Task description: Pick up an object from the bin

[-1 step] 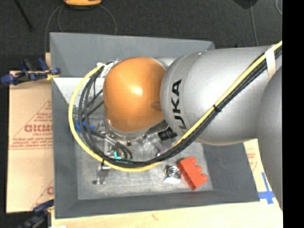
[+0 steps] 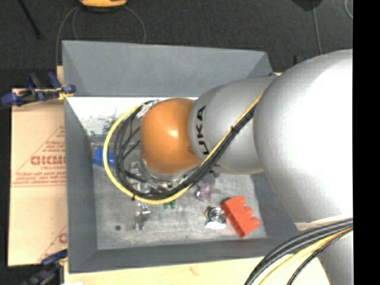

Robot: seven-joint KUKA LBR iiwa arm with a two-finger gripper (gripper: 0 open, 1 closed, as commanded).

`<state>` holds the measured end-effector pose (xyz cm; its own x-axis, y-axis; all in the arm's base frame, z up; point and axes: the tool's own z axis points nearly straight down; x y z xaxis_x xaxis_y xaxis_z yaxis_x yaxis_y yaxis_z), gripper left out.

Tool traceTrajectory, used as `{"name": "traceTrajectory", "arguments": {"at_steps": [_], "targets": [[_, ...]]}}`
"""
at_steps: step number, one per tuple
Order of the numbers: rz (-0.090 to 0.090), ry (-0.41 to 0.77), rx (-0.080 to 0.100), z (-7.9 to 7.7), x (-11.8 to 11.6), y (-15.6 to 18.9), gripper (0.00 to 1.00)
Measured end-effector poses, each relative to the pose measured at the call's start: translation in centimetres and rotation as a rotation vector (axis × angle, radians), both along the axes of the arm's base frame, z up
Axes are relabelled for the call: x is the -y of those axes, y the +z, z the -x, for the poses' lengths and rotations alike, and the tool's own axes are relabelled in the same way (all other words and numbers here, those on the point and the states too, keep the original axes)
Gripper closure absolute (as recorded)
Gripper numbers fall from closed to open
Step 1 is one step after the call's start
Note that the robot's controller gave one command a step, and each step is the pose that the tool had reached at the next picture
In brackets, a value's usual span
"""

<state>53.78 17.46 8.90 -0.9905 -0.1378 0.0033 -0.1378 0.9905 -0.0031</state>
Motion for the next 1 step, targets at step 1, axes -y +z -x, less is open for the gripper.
{"name": "traceTrajectory", "arguments": {"at_steps": [1], "targets": [[-0.011, -0.017, 0.018, 0.96, 7.23, -1.51, 0.00]]}}
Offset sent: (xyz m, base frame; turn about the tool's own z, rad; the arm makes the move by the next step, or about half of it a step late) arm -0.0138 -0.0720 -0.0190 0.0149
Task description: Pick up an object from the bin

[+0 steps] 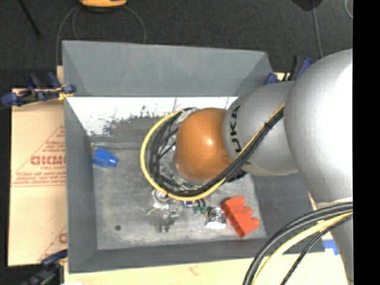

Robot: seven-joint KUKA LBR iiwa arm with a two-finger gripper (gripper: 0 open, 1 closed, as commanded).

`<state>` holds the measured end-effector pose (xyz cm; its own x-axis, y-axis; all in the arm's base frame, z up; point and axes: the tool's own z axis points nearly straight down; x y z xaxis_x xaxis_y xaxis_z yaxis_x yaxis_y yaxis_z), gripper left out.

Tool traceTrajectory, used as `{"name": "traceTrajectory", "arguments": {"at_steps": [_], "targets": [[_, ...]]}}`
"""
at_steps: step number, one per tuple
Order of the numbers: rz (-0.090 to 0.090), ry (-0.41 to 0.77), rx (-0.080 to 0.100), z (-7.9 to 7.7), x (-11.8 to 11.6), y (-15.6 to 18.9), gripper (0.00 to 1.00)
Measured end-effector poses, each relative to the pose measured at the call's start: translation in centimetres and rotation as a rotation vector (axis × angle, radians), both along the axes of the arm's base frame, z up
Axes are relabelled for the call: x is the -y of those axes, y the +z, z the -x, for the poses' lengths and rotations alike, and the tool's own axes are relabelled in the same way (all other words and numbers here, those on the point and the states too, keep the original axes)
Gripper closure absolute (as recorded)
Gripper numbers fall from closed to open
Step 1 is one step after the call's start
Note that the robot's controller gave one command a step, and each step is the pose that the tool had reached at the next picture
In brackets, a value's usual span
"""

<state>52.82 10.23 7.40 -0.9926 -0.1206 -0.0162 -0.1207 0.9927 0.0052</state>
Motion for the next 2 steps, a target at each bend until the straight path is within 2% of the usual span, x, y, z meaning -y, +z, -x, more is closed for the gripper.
{"name": "traceTrajectory", "arguments": {"at_steps": [1, 2], "targets": [[-0.001, -0.002, 0.002, -0.1, -0.2, 0.2, 1.00], [0.008, 0.038, -0.003, -1.2, 0.5, 8.5, 1.00]]}}
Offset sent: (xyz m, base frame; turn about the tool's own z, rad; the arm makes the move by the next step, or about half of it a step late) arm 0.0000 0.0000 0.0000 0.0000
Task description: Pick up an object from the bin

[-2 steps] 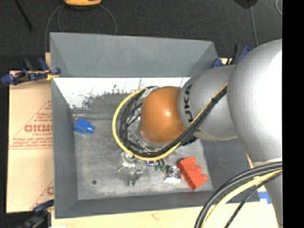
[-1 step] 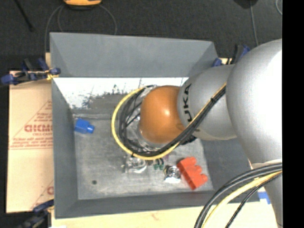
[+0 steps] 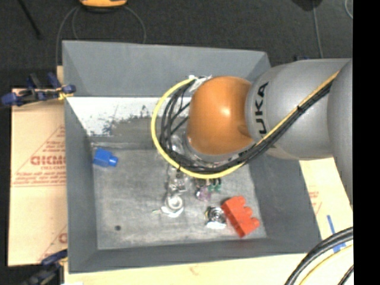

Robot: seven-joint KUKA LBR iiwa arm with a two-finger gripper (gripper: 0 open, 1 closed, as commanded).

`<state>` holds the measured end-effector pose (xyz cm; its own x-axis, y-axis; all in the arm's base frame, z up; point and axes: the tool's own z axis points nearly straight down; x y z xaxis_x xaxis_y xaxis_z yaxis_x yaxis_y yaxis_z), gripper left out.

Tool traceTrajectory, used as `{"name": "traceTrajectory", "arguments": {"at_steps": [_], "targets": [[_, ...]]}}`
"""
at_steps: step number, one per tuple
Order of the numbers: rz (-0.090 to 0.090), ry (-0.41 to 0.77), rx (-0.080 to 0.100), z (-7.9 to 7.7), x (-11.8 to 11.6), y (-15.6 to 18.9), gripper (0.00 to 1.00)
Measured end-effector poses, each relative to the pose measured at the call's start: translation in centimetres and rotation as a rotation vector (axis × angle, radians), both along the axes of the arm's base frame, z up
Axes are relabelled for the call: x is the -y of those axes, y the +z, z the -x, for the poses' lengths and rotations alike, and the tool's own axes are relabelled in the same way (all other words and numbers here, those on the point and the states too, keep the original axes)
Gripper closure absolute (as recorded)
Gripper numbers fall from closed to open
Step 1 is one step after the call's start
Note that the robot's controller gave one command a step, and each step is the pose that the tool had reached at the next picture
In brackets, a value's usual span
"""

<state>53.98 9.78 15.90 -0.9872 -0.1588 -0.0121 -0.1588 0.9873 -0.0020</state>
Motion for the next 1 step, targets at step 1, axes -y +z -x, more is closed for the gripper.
{"name": "traceTrajectory", "arguments": {"at_steps": [1], "targets": [[-0.001, -0.050, -0.019, 6.83, -1.72, -3.34, 1.00]]}}
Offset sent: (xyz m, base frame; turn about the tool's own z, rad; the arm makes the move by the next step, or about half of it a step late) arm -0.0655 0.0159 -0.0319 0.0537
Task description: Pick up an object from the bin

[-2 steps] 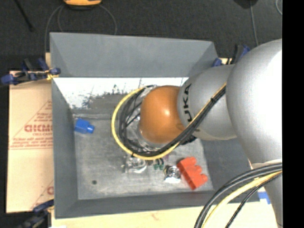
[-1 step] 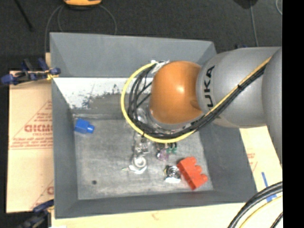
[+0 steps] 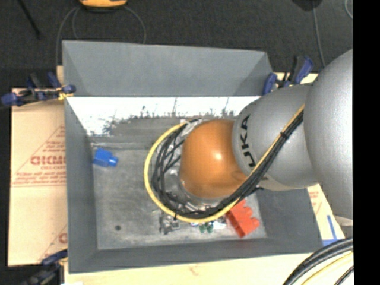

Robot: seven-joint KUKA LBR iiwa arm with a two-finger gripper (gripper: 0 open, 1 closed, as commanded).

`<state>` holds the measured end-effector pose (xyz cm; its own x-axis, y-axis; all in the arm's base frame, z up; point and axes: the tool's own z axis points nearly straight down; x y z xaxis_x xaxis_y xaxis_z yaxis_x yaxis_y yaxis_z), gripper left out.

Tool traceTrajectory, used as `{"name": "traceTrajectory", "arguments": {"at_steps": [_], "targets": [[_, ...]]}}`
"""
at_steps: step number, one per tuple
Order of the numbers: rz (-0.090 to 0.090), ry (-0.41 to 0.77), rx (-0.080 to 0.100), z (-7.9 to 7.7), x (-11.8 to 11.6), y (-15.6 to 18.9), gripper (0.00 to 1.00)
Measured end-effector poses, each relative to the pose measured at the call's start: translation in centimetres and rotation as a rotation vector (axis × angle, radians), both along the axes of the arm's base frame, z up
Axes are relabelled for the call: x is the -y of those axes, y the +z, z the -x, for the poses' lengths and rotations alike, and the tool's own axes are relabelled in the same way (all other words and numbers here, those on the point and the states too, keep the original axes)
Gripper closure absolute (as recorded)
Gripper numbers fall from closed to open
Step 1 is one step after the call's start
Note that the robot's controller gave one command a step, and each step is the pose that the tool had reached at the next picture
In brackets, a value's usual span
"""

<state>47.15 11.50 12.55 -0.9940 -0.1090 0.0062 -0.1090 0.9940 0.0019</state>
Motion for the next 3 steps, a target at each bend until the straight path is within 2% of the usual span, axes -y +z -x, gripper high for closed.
{"name": "traceTrajectory", "arguments": {"at_steps": [1, 2, 3], "targets": [[0.005, 0.010, 0.007, -1.4, 7.4, -1.1, 1.00], [0.001, 0.013, 0.007, -1.3, 6.9, -1.0, 0.00], [-0.001, -0.391, 0.012, -4.2, 4.4, 3.9, 0.00]]}}
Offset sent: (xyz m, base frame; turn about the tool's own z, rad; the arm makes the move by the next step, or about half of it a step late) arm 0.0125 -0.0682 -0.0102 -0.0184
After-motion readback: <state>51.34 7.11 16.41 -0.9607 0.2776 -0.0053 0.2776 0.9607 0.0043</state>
